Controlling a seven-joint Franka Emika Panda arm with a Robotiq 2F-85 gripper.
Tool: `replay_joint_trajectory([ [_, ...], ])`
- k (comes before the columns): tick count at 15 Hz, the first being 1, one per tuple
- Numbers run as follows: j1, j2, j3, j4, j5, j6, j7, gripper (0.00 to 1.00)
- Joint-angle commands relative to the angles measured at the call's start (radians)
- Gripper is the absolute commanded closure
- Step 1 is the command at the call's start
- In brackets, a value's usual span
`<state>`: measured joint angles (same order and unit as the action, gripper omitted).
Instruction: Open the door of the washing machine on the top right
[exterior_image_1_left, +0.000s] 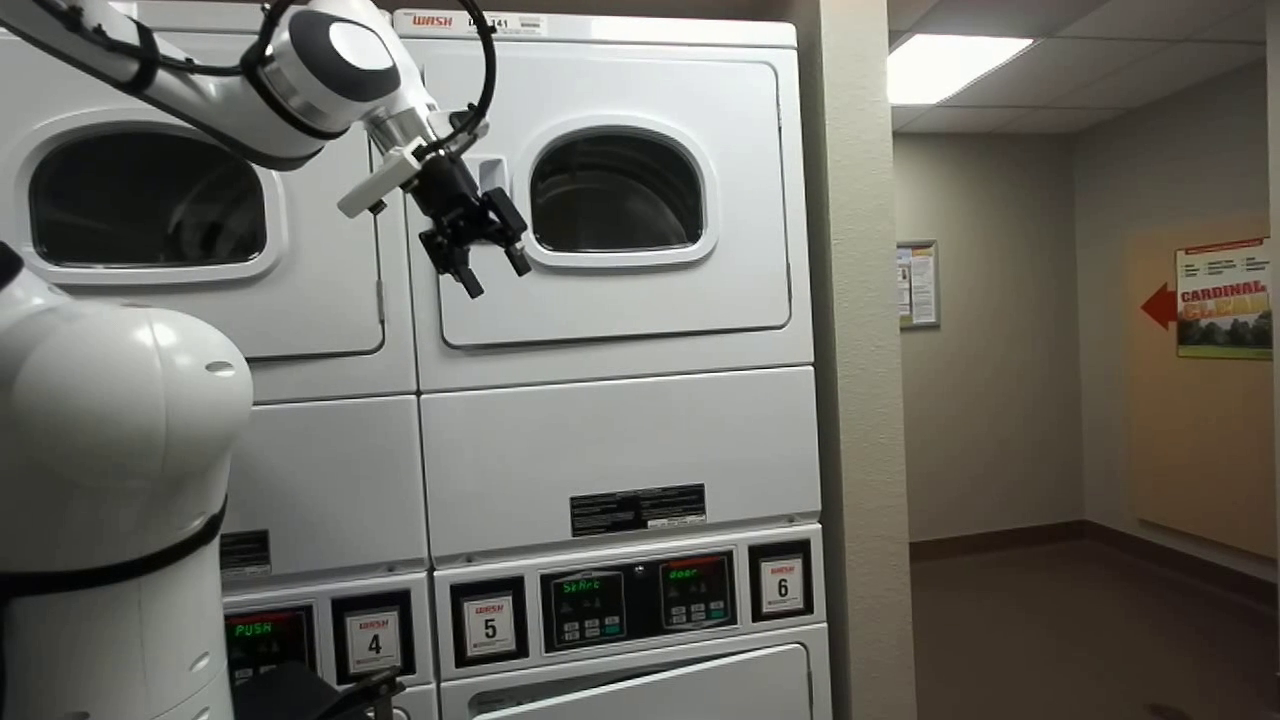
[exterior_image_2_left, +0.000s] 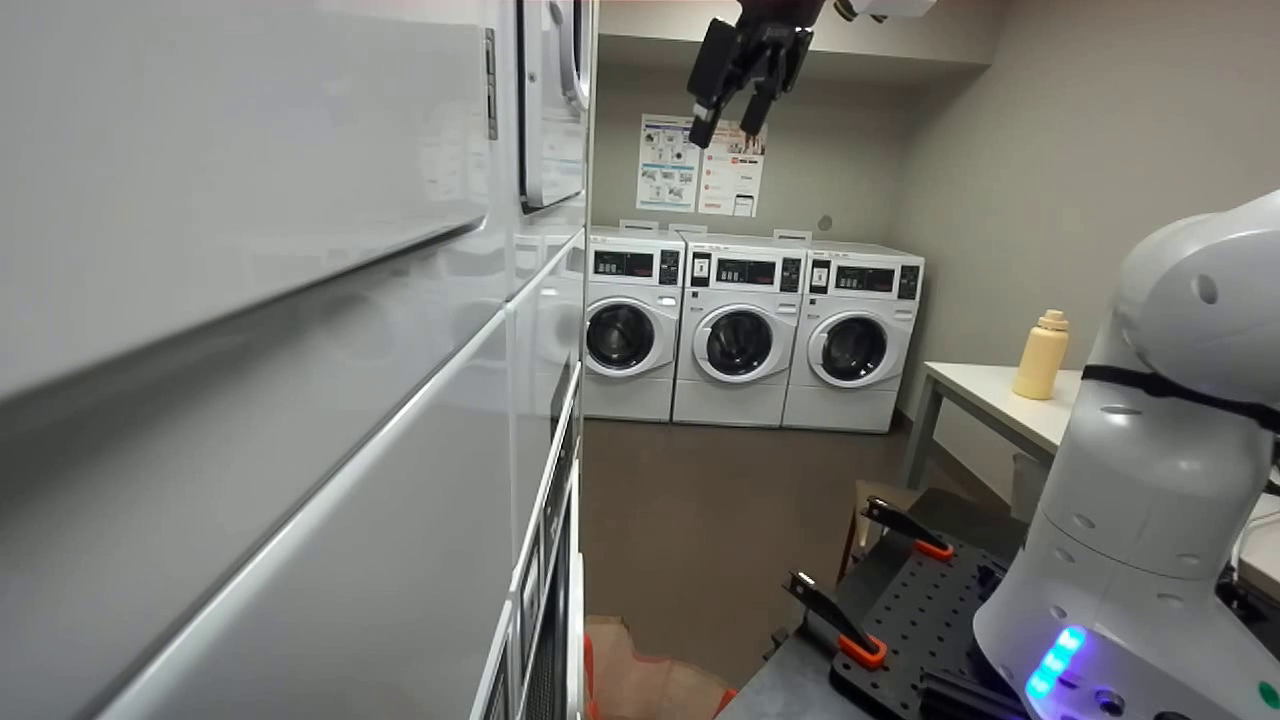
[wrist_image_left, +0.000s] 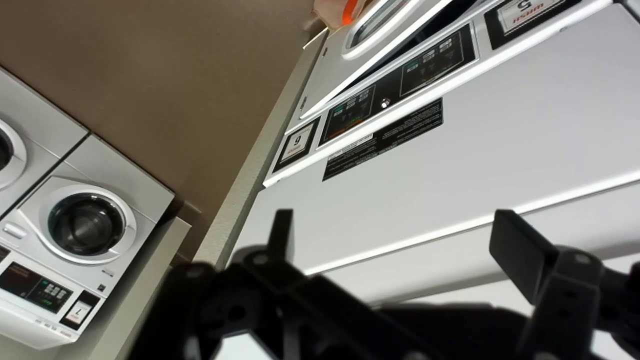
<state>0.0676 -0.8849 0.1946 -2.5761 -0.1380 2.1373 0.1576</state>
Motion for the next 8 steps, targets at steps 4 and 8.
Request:
replay_joint_trajectory([
  [4, 0.034, 0.017, 0.090, 0.062, -0.044, 0.054, -0.005, 0.00],
  [8, 0.043, 0.050, 0.157, 0.057, -0.071, 0.158, 0.009, 0.00],
])
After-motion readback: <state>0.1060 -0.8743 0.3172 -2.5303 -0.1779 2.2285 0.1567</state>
